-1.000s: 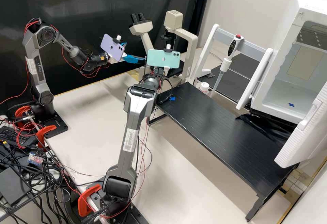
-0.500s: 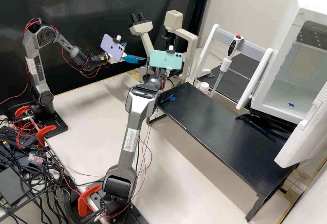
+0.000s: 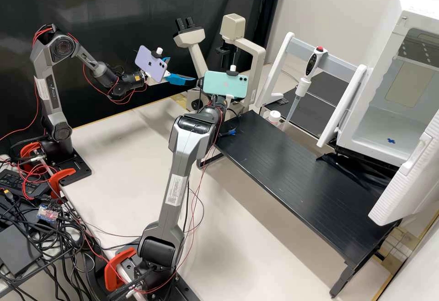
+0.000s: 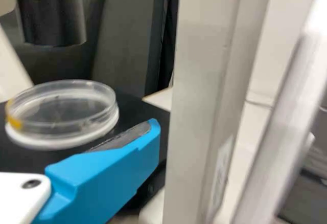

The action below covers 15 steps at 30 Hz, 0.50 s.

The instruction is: Move the petri dish to the microscope

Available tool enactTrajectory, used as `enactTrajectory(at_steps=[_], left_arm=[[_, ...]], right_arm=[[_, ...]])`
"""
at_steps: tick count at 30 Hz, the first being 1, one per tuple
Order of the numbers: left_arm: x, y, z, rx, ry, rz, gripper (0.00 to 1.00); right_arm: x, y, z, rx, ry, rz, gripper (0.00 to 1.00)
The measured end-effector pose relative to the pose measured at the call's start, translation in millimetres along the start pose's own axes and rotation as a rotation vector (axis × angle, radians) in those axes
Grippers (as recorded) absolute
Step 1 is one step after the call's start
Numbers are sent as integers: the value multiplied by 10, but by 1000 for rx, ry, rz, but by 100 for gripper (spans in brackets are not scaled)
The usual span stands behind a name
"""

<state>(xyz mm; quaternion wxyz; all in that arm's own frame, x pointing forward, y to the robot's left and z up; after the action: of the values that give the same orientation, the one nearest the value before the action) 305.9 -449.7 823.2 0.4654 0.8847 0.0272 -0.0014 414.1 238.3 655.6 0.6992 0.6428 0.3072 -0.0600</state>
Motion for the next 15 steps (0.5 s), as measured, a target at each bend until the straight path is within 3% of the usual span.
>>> enactTrajectory(at_steps=[4,7,10,15], left_arm=[[0,0,0,0,0,0,100],[0,0,0,0,0,0,100],[0,0,0,0,0,0,100],[0,0,0,0,0,0,100]], right_arm=[[-266,-7,-27,2,28,12,100],[-561,-12,-59,-20,69,22,100],[-896,60,-109,-56,146,68,100],[-1389,273,-84,-97,277,221,100]])
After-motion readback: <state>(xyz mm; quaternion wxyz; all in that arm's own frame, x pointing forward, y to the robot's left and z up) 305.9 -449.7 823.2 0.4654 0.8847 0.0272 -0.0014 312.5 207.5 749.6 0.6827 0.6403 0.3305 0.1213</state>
